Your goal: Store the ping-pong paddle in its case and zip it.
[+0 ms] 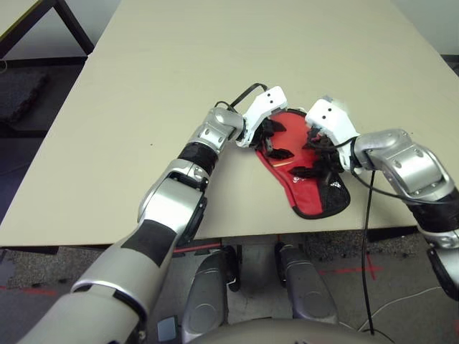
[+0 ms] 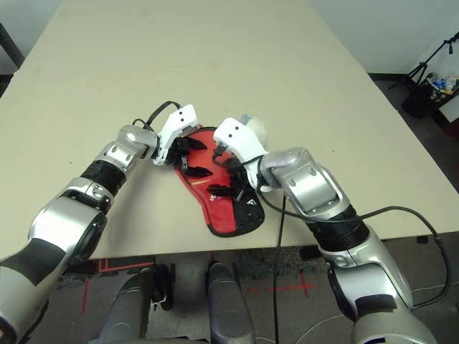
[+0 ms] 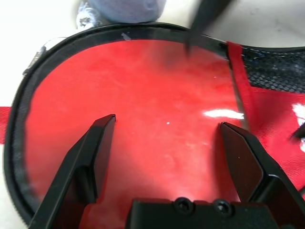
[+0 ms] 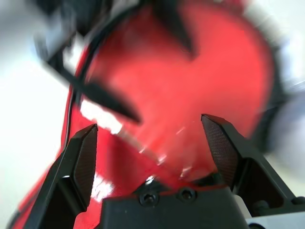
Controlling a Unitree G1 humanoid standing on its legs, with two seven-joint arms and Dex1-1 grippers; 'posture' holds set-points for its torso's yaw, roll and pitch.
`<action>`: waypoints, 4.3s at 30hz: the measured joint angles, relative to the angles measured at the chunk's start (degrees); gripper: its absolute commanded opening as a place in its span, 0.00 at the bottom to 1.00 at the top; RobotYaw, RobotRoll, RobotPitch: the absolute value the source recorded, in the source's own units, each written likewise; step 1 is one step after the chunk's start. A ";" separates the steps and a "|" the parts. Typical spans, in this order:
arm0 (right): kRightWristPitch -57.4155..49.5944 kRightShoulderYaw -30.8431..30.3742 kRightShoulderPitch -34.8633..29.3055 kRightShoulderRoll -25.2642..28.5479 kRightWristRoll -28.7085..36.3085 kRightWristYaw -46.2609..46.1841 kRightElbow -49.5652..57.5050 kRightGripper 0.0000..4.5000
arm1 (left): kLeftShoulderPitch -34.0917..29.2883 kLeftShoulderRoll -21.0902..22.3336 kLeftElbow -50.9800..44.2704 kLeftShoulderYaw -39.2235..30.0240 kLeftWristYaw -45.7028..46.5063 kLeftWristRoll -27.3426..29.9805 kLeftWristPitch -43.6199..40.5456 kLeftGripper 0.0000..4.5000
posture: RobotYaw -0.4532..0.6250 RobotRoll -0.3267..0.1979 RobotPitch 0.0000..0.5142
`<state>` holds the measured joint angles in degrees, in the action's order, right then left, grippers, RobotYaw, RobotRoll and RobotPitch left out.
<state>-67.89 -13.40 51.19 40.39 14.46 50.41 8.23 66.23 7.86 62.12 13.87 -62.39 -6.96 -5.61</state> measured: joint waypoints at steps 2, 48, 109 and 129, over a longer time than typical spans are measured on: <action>-0.46 3.55 5.85 1.50 0.19 -0.95 -2.01 1.00 | 0.15 -0.22 0.44 -0.02 0.33 0.00 0.14 1.00 | 0.29 0.62 0.43; 8.48 -2.23 -10.06 11.13 -15.80 -8.98 -2.57 0.05 | 1.92 -1.78 1.98 -0.12 1.76 -0.05 0.35 1.00 | 0.29 0.62 0.46; -10.95 38.20 -10.95 5.96 12.44 -19.90 0.87 0.99 | -4.11 3.70 -15.07 -6.49 1.71 6.75 -9.40 1.00 | 0.30 0.62 0.42; 30.73 48.75 -23.11 -3.73 -1.46 -42.42 -5.63 0.99 | -21.96 8.35 -29.50 -26.42 38.59 13.87 -0.58 1.00 | 0.33 0.62 0.44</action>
<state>-37.16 35.35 28.09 36.66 13.00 8.00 2.60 44.27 16.21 32.62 -12.55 -23.79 6.91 -6.19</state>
